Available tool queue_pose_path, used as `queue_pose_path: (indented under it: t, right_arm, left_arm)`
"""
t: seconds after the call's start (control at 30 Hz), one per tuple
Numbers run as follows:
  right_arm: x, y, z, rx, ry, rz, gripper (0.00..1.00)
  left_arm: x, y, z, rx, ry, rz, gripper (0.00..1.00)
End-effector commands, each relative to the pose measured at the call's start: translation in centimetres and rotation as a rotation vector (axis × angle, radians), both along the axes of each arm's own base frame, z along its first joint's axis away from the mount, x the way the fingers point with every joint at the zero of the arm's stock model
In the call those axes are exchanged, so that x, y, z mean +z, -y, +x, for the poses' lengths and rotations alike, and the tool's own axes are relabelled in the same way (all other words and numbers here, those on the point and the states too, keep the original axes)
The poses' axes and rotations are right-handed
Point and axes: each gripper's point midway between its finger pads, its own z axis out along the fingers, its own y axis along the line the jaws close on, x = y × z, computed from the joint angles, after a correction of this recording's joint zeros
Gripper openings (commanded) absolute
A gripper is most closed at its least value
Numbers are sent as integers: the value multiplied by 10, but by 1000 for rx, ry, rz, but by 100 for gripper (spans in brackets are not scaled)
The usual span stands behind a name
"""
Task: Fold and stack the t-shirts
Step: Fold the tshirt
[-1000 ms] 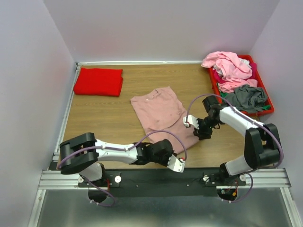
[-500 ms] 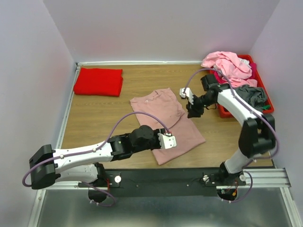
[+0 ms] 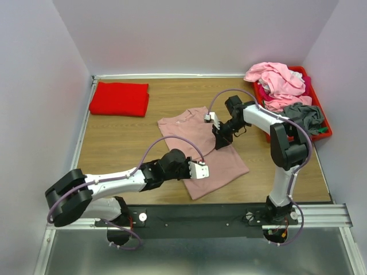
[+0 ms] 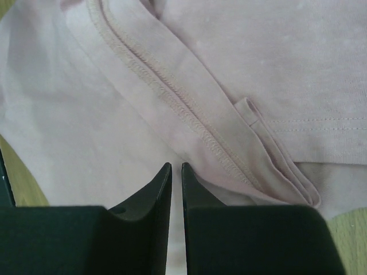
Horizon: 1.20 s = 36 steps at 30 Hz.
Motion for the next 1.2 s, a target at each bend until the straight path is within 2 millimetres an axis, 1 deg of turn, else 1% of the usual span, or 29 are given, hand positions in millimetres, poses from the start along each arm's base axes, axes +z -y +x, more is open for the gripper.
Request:
queue_pose_path:
  t: [0.0, 0.03, 0.07, 0.17, 0.27, 0.33, 0.37, 0.43, 0.47, 0.5, 0.53, 0.57, 0.63, 0.67, 0.7, 0.73, 0.77, 0.8, 0.87, 0.9, 0.97, 1.03, 1.07, 1.1, 1.13, 1.17]
  right_arm:
    - [-12, -1, 13, -31, -15, -30, 18]
    - [-16, 0, 14, -35, -22, -38, 18]
    - [-19, 0, 15, -39, -24, -43, 18]
    - [-18, -3, 22, -52, -11, -36, 18]
    - [-14, -8, 31, -73, 2, -22, 18]
    - [-8, -13, 41, -83, 18, -9, 19]
    - [-9, -14, 44, -95, 13, -7, 18]
    - [-8, -18, 50, -105, 17, -3, 18]
    - [-4, -20, 57, -121, 29, 1, 19]
    - [-4, -21, 60, -129, 31, 1, 19]
    - [-9, -22, 62, -135, 22, -4, 18]
    - [-6, -24, 70, -156, 33, -5, 18]
    - [-10, -25, 75, -171, 31, -10, 18]
    - [-9, -26, 80, -188, 36, -12, 18]
    - [-11, -27, 81, -195, 33, -15, 18]
    - [-8, -27, 85, -203, 43, -13, 18]
    - [-9, -26, 89, -220, 48, -20, 18]
    - [-8, -27, 92, -227, 54, -21, 18]
    - [-6, -26, 97, -248, 67, -32, 18]
    - [-4, -24, 100, -260, 77, -37, 18]
    - [4, -23, 105, -280, 101, -39, 18]
    - [14, -19, 109, -295, 116, -27, 20]
    - [20, -17, 110, -301, 123, -20, 26]
    - [25, -16, 110, -302, 129, -10, 31]
    - [35, -12, 112, -307, 151, 3, 35]
    - [37, -9, 109, -299, 157, 6, 43]
  left_arm:
    - [-9, 12, 5, -61, -7, -5, 1]
    - [-11, 14, 5, -72, -17, -2, 1]
    - [-21, 15, 5, -78, -34, 19, 1]
    - [-39, 16, 6, -79, -69, 62, 1]
    - [-53, 12, 17, -31, -76, 108, 0]
    - [-52, 8, 34, 25, -62, 105, 0]
    - [-53, 6, 39, 44, -60, 109, 0]
    - [-47, 1, 53, 94, -50, 89, 0]
    - [-45, 1, 59, 110, -43, 76, 0]
    - [-45, -2, 62, 122, -42, 76, 0]
    - [-46, -4, 66, 139, -44, 76, 0]
    - [-47, -7, 73, 161, -50, 75, 0]
    - [-48, -10, 80, 190, -61, 78, 0]
    - [-53, -11, 81, 197, -73, 87, 0]
    - [-54, -11, 84, 205, -75, 87, 0]
    - [-52, -10, 87, 212, -72, 82, 0]
    - [-56, -11, 89, 224, -80, 88, 0]
    - [-54, -12, 96, 248, -73, 84, 1]
    - [-60, -15, 102, 286, -87, 93, 1]
    - [-61, -20, 109, 330, -83, 101, 1]
    - [-59, -23, 115, 362, -87, 103, 1]
    - [-55, -26, 117, 390, -88, 100, 1]
    - [-55, -29, 114, 392, -94, 104, 1]
    - [-45, -28, 115, 393, -83, 82, 2]
    - [-41, -28, 112, 390, -93, 69, 4]
    - [-30, -29, 109, 388, -87, 44, 11]
